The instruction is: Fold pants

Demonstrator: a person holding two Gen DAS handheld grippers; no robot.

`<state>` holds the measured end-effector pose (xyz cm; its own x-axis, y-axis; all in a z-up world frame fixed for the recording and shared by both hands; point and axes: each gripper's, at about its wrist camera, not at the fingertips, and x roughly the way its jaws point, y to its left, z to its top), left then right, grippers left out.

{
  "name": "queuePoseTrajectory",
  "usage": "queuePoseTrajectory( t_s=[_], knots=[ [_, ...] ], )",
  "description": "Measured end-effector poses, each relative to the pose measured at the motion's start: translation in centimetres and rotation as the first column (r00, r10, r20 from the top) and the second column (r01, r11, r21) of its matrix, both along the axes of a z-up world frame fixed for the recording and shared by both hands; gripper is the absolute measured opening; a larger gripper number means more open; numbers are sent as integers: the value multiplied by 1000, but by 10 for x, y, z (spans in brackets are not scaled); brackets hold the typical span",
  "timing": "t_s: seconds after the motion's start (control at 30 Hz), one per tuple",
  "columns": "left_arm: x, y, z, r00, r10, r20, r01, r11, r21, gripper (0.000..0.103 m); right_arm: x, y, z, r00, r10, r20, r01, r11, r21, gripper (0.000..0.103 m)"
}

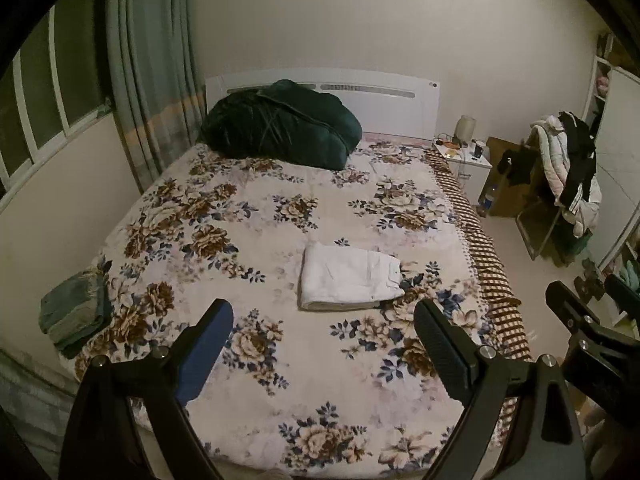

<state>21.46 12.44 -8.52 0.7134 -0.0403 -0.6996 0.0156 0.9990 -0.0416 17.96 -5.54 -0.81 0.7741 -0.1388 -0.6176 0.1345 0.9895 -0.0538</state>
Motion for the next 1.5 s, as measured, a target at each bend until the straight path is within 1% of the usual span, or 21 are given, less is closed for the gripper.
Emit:
queuePoseTrajectory(
  t_s=[0.17, 0.2, 0.23, 0.3, 0.37, 0.53, 0.67, 0.97, 1.27, 1.5],
  knots=[
    [-17, 9, 15, 1000, -10, 9, 10, 1000, 6, 94, -37, 10, 29, 1000, 3, -2, -3, 1000, 21, 103],
    [-18, 11, 17, 1000, -10, 6, 9, 1000, 9, 101, -44, 13, 34, 1000, 3, -2, -3, 1000, 19, 103],
    [-23, 11, 20, 1000, -7, 5, 7, 1000, 8, 103, -48, 15, 37, 1000, 5, -2, -4, 1000, 19, 103],
    [-28, 12, 23, 1000, -8, 14, 8, 1000, 12, 103, -54, 16, 44, 1000, 6, 1, -6, 1000, 30, 103],
    [-32, 13, 26, 1000, -8, 21, 8, 1000, 15, 103, -62, 20, 52, 1000, 6, 10, -6, 1000, 21, 103],
    [-37, 13, 28, 1000, -12, 12, 12, 1000, 11, 103, -72, 26, 65, 1000, 10, 21, -11, 1000, 14, 103],
    [-42, 9, 31, 1000, -16, 21, 16, 999, 29, 103, -72, 26, 66, 1000, 12, 16, -12, 1000, 16, 103],
    [-46, 8, 36, 1000, -4, 28, 3, 1000, 28, 103, -77, 18, 68, 1000, 8, 4, -8, 1000, 21, 103],
    [-47, 7, 37, 1000, 4, 30, -5, 999, 38, 103, -76, 18, 66, 1000, 12, 7, -12, 1000, 28, 103],
    [-51, 4, 37, 999, 9, 35, -11, 999, 46, 103, -79, 18, 71, 1000, 25, 10, -25, 999, 34, 103]
  ],
)
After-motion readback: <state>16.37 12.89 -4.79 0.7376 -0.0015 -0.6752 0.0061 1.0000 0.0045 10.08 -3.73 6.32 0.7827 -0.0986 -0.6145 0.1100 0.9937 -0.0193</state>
